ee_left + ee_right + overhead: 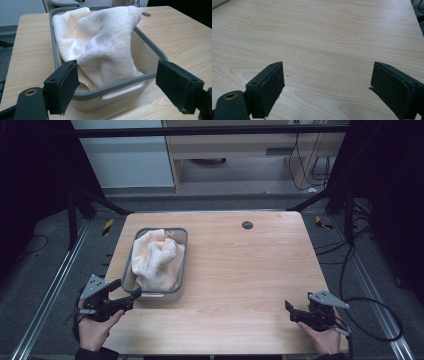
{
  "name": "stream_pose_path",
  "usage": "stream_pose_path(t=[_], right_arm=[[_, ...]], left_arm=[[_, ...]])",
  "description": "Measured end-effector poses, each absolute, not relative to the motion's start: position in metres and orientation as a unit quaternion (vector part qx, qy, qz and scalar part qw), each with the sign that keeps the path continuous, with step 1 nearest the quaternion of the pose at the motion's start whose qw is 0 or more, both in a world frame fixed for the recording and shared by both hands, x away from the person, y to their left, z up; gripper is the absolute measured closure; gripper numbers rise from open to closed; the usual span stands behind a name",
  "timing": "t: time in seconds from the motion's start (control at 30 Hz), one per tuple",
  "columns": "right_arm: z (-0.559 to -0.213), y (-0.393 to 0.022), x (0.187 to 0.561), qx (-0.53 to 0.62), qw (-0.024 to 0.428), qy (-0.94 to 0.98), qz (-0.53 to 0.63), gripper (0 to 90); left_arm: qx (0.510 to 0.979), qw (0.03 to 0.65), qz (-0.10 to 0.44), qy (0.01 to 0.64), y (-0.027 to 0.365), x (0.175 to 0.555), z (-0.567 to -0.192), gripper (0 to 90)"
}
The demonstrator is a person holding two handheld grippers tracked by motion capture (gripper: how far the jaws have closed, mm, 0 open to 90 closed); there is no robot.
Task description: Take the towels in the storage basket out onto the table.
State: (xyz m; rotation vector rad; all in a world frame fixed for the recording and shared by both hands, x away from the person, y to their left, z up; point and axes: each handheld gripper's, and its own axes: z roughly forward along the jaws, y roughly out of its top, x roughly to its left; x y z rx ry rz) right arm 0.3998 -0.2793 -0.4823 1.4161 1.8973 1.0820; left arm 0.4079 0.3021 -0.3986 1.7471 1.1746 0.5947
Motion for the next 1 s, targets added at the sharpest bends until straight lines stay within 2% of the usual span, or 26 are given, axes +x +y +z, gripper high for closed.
stream_pose_path(t=[1.0], right_arm=[[-0.483, -0.279, 0.401, 0.522, 0.267, 0.707, 0.395, 12.0]], left_arm=[[0.740, 0.436, 0.231, 0.457, 0.278, 0.451, -0.369, 18.2]])
